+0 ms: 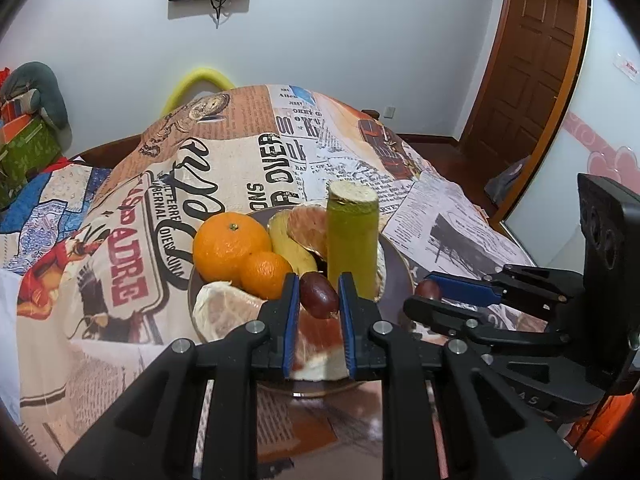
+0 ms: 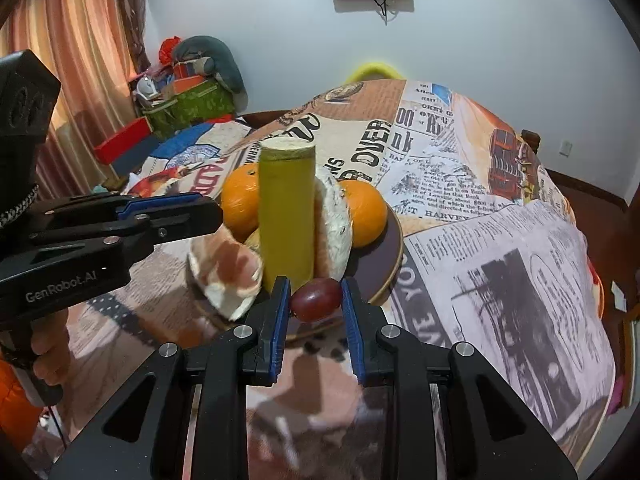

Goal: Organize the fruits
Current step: 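Release the date on the plate with the right tool while the left tool releases its date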

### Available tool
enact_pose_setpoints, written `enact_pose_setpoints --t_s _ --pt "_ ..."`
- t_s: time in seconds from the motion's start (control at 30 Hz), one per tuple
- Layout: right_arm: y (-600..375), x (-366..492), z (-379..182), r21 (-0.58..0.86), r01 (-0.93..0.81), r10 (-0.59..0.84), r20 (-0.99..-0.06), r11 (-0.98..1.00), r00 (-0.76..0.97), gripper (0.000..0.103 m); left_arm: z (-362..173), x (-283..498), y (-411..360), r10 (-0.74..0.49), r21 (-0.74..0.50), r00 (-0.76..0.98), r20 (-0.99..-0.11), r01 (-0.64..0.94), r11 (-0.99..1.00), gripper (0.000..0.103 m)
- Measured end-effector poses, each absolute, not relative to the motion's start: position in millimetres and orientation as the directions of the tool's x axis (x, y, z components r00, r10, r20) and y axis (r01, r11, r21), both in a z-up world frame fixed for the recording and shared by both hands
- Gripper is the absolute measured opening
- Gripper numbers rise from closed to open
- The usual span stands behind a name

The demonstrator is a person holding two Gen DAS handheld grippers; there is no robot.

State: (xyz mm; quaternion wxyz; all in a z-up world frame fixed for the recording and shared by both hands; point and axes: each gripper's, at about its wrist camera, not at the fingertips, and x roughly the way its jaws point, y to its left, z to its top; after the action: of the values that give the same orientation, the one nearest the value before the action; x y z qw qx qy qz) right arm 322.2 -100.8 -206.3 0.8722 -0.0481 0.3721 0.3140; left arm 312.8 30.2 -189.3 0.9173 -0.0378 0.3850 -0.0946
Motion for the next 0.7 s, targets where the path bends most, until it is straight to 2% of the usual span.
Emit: enact_pose_setpoints --t_s 0.47,0.53,0.6,0.7 --pt "-95.8 335.6 -223.2 0.185 -0.578 0.514 -0.712 0.795 0.479 0.025 -204.6 325.6 26.6 -0.223 -0.152 0.662 -0.716 0.163 0.975 0.019" --pt "-97.1 338.9 -223.2 0.192 -0.569 0.512 -0.714 0.799 0.478 0.036 -204.6 327.4 27.0 -0.22 -0.152 0.659 -0.72 0.159 0.975 0.02" --pt "-99.1 338.4 -220.8 0.186 -0.564 0.507 -0.71 0.805 0.489 0.041 -202.9 326.7 28.2 -0.22 -0.157 0.659 -0.719 0.154 0.976 0.02" --pt "-101.7 335.0 -214.5 0.168 -0.564 0.501 -0.7 0.809 0.509 0.041 -195.7 320.8 30.4 -0.218 -0.161 0.67 -0.709 0.148 0.976 0.021"
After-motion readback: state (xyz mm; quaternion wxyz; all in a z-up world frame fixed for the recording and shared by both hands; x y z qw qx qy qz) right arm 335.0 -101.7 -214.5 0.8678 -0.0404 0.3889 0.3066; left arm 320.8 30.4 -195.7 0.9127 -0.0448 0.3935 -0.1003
